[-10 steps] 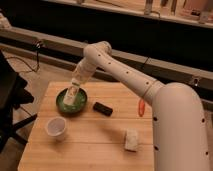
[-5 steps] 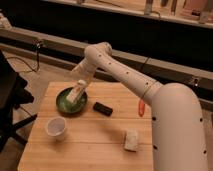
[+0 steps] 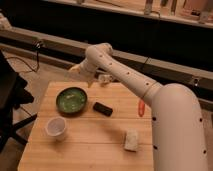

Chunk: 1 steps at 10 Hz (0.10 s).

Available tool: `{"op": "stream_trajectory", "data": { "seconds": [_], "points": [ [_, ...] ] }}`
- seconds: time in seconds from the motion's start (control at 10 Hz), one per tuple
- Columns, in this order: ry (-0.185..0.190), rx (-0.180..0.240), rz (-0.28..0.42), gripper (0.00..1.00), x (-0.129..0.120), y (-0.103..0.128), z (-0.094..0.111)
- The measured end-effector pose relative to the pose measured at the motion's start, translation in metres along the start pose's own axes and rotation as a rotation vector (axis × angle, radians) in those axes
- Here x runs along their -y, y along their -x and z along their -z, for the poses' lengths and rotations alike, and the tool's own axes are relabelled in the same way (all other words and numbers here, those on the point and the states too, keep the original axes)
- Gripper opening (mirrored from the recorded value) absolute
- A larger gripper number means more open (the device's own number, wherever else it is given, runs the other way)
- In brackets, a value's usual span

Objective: Place the bottle in the ceramic bowl

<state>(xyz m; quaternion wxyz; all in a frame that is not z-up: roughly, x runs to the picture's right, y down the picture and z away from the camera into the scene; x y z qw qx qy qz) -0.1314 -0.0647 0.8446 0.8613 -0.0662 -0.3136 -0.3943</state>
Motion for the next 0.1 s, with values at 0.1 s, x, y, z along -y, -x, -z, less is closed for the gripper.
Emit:
{"op": "stream_trajectory", "data": {
  "seconds": [0.1],
  "points": [
    [0.013, 0.0, -0.005, 0.61, -0.0012, -0.0006, -0.0076]
  ]
}}
